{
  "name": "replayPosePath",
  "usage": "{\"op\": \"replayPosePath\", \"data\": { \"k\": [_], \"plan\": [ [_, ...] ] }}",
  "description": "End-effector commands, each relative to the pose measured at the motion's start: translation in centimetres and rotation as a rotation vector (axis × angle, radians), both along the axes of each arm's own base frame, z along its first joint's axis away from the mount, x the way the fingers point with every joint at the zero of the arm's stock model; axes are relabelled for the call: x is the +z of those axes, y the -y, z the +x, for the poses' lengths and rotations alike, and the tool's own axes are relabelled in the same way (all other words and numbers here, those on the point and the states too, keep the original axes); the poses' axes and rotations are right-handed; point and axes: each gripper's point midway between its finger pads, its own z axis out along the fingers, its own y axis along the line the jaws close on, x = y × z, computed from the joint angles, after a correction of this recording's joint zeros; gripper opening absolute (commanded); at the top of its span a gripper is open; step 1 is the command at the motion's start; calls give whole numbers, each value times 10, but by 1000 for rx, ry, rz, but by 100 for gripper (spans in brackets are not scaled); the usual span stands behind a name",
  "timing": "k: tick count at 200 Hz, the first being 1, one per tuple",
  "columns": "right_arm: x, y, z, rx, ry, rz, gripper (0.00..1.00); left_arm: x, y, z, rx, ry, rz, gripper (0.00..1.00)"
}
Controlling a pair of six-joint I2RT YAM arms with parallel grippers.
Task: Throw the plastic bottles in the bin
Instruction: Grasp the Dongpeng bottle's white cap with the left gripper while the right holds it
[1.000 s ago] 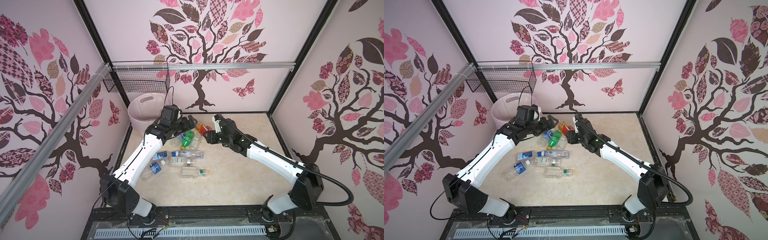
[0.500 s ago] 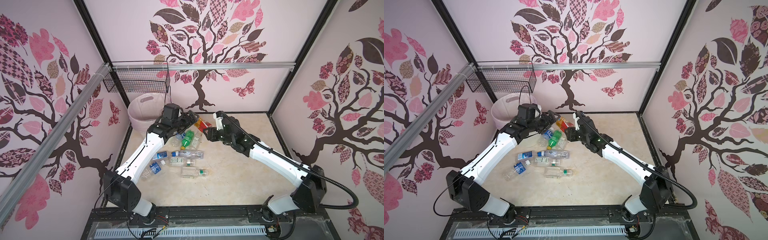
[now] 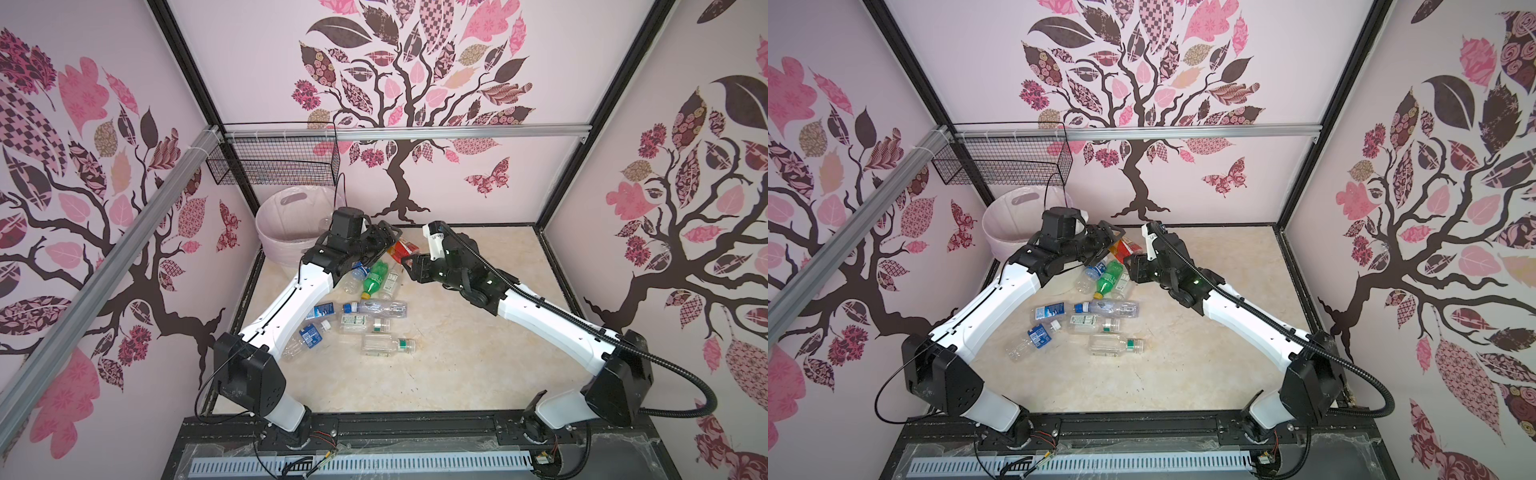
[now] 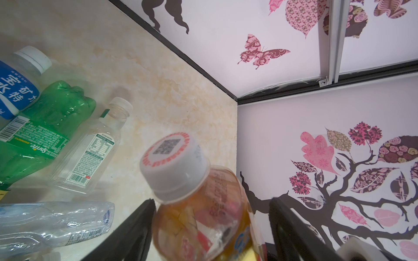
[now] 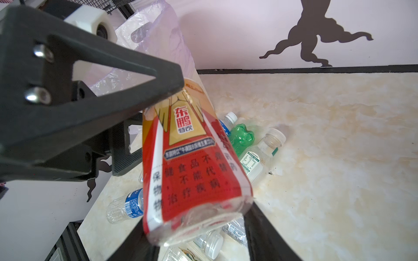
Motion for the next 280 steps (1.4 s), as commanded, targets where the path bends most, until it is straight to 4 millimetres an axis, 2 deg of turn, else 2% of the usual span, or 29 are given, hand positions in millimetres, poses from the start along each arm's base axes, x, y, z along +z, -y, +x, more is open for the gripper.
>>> {"op": "replayPosePath", "data": {
  "k": [1, 64, 95, 132, 194, 280],
  "plan": [
    [42, -2, -5, 12, 76, 70, 56, -12, 9, -1, -27, -9, 5, 77],
    [40, -3, -5, 21, 70, 65, 61, -15, 7, -3, -24, -7, 13, 57],
    [40, -2, -5, 16, 72, 63, 66, -12, 3, -3, -15, 8, 34, 53],
    [39, -3, -6, 21, 68, 61, 70, -8, 1, -4, -17, 28, 51, 52],
    [50, 2, -8, 21, 101, 45, 81, 0, -12, -1, 5, 52, 89, 51],
    [70, 3, -10, 37, 150, 42, 100, 30, -39, 5, 49, 112, 108, 51]
  ]
}}
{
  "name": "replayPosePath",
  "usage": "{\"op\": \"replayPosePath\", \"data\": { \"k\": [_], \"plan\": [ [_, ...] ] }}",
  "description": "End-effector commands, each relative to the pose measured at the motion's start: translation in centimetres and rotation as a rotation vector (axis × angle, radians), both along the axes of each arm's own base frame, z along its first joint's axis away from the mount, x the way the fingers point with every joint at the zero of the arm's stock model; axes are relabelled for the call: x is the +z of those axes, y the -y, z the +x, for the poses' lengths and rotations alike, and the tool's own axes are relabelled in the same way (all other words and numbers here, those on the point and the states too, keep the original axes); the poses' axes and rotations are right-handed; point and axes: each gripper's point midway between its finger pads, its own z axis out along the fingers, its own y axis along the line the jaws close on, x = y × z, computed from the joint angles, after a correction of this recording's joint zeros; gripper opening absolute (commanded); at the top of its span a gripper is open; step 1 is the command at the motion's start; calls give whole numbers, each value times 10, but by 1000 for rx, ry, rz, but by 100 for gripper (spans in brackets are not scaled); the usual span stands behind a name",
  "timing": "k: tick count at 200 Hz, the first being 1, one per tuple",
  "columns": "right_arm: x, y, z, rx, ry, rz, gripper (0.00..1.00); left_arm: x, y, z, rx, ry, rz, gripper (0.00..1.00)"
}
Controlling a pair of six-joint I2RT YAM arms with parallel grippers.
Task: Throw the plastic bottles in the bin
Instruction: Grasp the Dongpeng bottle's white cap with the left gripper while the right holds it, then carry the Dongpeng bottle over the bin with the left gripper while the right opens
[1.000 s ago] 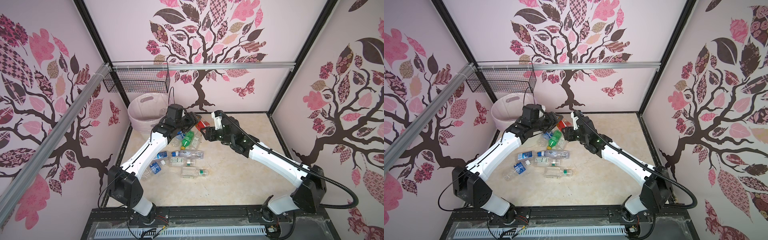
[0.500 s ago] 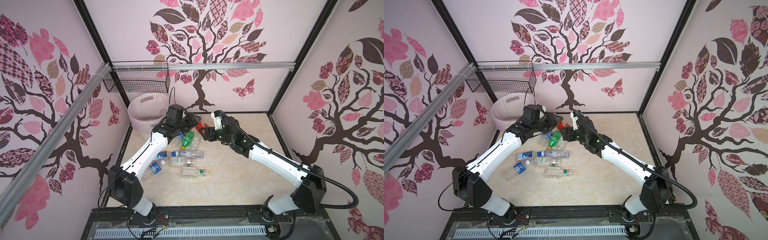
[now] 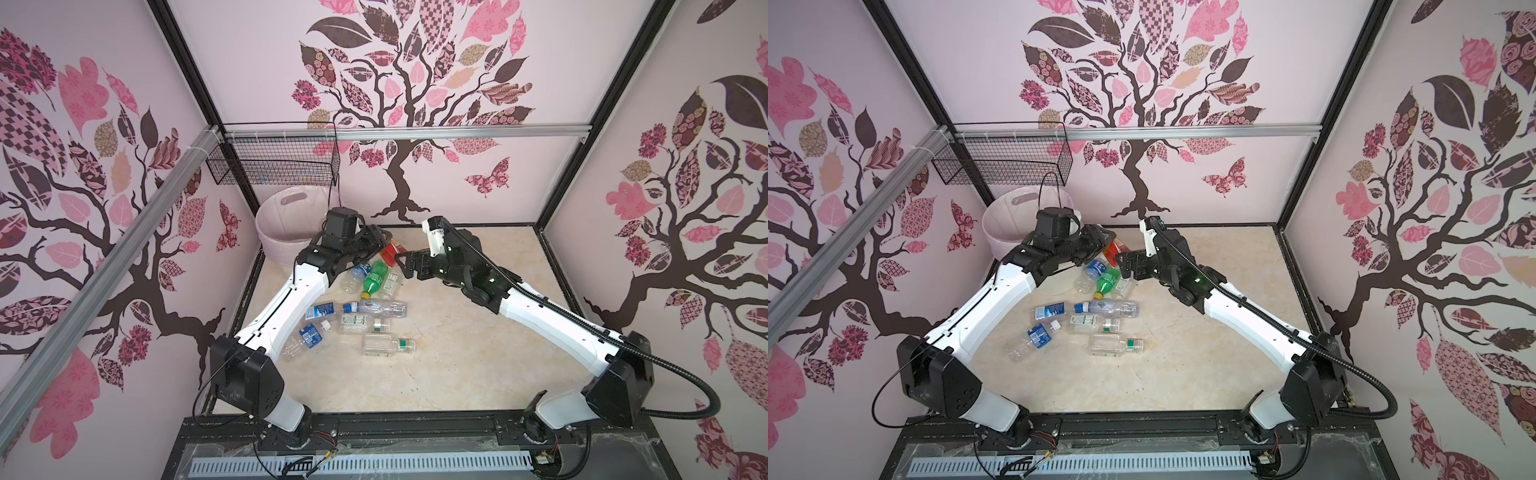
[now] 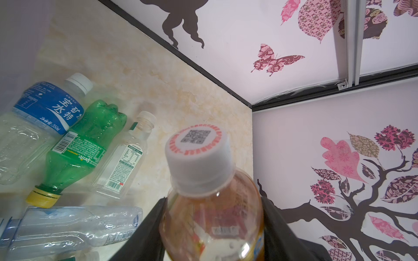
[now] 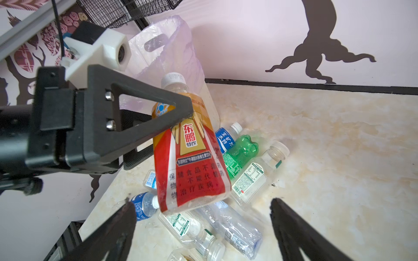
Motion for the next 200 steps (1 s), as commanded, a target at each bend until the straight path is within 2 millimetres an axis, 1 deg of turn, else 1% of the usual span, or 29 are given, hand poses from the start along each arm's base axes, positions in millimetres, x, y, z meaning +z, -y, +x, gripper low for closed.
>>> {"op": "replayPosePath", "data": {
  "k": [1, 22, 34, 53, 81, 100, 133, 149, 161, 172, 186, 200],
  "plan": [
    [46, 5, -10, 12, 84, 42, 100, 34, -10, 0, 6, 83, 8, 51],
    [53, 4, -9, 19, 100, 40, 99, 45, -17, 1, 18, 103, 15, 51],
    [57, 2, -8, 24, 105, 38, 99, 54, -23, 1, 26, 121, 14, 50],
    [61, -1, -7, 32, 111, 35, 99, 68, -37, 4, 51, 148, 18, 50],
    [72, -8, -6, 47, 129, 46, 99, 93, -69, 9, 122, 196, -2, 49],
    [79, -16, -4, 63, 141, 37, 100, 108, -93, 13, 168, 222, -21, 49],
    [96, -33, -5, 88, 182, 13, 100, 133, -136, 18, 245, 266, -44, 49],
    [105, -43, -8, 106, 201, 11, 100, 151, -159, 18, 295, 299, -61, 49],
    [110, -50, -10, 119, 211, 16, 100, 170, -176, 17, 331, 336, -79, 49],
    [109, -56, -10, 128, 208, 21, 100, 188, -187, 14, 358, 371, -95, 49],
    [106, -60, -10, 134, 202, 19, 99, 212, -195, 7, 385, 420, -120, 49],
    [104, -64, -9, 137, 192, 23, 100, 231, -199, -1, 405, 476, -119, 49]
  ]
}}
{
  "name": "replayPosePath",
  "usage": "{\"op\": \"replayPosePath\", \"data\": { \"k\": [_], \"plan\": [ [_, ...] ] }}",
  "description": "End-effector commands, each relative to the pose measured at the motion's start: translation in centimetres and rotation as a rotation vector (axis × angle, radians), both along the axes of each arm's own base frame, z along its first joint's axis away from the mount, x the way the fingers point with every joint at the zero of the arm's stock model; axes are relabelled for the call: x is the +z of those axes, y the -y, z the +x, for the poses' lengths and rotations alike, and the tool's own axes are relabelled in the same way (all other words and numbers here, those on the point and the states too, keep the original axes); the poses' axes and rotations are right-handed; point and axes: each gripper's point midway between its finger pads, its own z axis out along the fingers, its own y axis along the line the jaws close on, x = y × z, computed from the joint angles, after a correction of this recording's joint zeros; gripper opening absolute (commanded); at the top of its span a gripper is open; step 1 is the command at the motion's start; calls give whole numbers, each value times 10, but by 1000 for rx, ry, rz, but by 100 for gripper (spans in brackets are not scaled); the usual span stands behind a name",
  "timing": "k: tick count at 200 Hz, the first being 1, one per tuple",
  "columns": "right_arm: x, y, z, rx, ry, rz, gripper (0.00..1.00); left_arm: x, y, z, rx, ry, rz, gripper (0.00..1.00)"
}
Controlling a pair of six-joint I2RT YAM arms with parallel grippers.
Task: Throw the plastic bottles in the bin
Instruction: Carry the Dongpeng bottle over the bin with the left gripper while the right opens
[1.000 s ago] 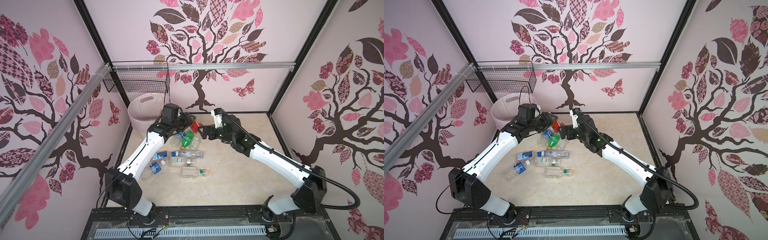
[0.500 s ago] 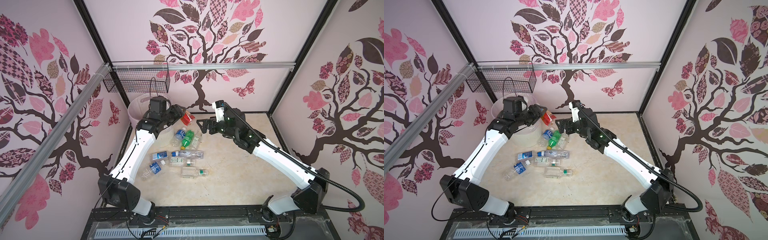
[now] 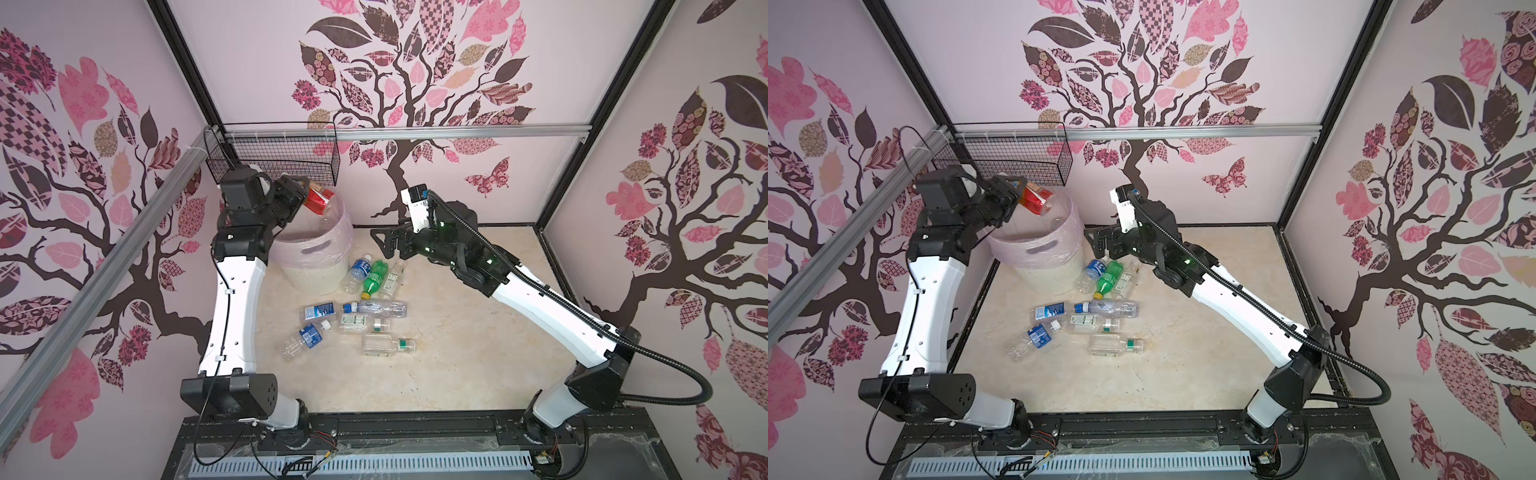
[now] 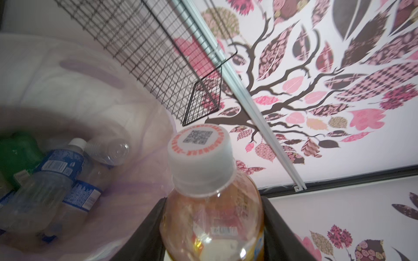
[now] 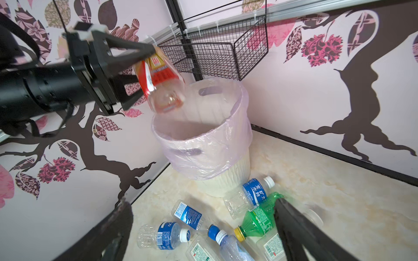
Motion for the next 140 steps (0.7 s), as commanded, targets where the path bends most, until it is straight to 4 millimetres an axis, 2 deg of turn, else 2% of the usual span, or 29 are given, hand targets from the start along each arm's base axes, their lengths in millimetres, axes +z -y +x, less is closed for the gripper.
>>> {"op": "replayPosePath", "data": {
  "k": [1, 21, 38, 63, 82, 89, 103, 117, 128, 140],
  "plan": [
    [-2, -7, 2, 5, -5, -13, 100, 58, 0, -22, 7, 150, -10, 49],
    [-5, -8, 3, 2, -14, -15, 100, 68, -2, -27, 22, 192, 2, 50],
    [-11, -7, 4, -7, -17, -28, 99, 59, -4, -21, 33, 182, 17, 52],
    [-19, -8, 5, -6, -28, -39, 100, 12, -13, 8, 45, 67, 21, 55],
    [-25, -9, 5, -3, -47, -41, 100, -30, -19, 31, 28, -70, 27, 66],
    [-25, -8, 4, -1, -50, -39, 100, -43, -24, 35, 31, -122, 23, 68],
    [-28, -7, 2, -2, -55, -39, 100, -56, -36, 37, 60, -180, 11, 77],
    [-31, -4, 1, -9, -57, -39, 100, -46, -38, 33, 67, -149, 17, 85],
    [-33, -4, 0, -8, -65, -37, 100, -33, -35, 28, 57, -107, 15, 96],
    [-35, -4, -1, -6, -73, -31, 99, -24, -32, 20, 56, -78, 16, 97]
  ]
}}
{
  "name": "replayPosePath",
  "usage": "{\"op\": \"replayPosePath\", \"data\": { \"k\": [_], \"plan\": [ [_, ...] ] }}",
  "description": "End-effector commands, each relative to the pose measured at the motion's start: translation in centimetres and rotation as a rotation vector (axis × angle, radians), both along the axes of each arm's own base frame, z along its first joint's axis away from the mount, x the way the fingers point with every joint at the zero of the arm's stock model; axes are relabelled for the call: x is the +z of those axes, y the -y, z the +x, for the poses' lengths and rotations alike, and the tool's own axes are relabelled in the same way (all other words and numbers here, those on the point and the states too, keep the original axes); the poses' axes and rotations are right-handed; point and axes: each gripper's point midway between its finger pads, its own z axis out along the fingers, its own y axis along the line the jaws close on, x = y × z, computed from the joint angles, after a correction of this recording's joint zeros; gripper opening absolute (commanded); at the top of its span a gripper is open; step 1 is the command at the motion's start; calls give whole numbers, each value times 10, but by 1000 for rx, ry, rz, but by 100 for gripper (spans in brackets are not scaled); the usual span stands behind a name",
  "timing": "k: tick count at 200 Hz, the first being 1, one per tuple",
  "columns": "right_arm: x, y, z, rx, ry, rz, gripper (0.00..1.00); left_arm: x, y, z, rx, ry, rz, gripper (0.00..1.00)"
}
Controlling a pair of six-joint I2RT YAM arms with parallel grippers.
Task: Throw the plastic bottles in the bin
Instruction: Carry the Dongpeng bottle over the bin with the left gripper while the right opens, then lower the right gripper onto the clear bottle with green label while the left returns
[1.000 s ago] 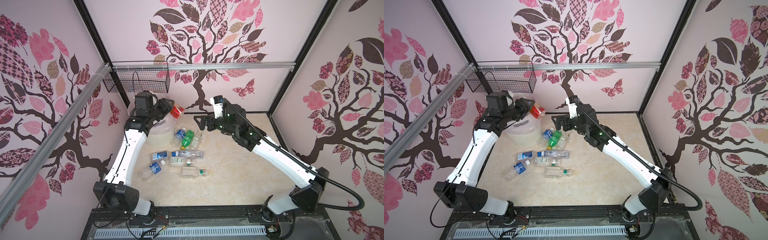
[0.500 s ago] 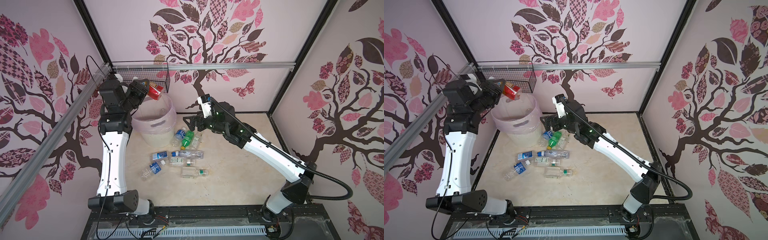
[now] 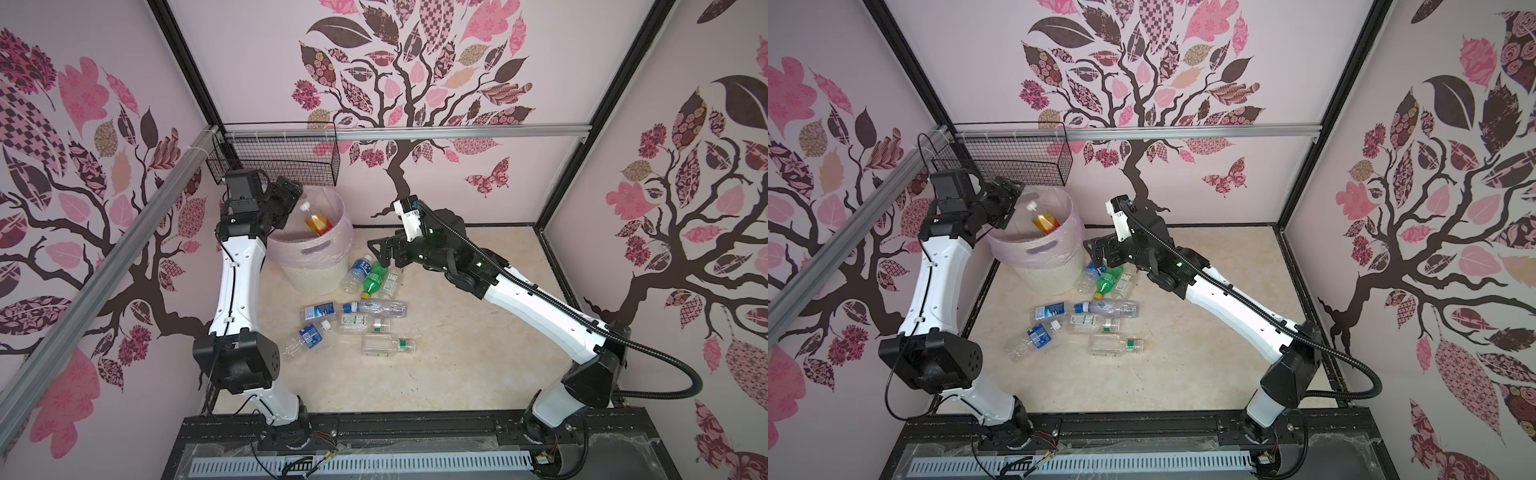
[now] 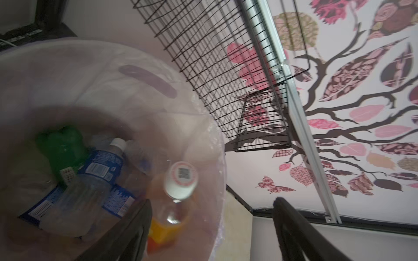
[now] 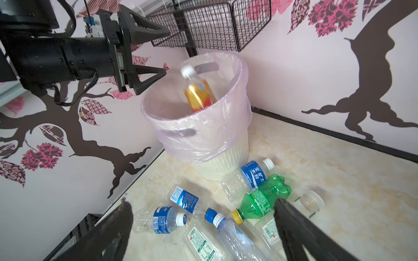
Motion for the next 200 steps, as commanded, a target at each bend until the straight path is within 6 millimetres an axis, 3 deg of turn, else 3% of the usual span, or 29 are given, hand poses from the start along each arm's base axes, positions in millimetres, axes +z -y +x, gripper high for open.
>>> {"op": "replayPosePath", "data": {
  "k": [1, 41, 98, 144, 200],
  "plan": [
    [7, 2, -2, -8, 0, 32, 99, 60, 9, -31, -22, 152, 27, 97],
    [2, 2, -6, 1, -22, 43, 99, 69, 18, -53, -10, 171, 116, 97],
    [-5, 11, -7, -27, -21, 15, 100, 48, 81, -63, -125, 131, 267, 97],
    [-23, 28, -10, -70, -8, -34, 100, 11, 131, -73, -244, 68, 376, 97],
    [-74, 60, -20, -133, -33, -151, 99, -56, 174, -99, -385, -51, 432, 97]
  ]
}}
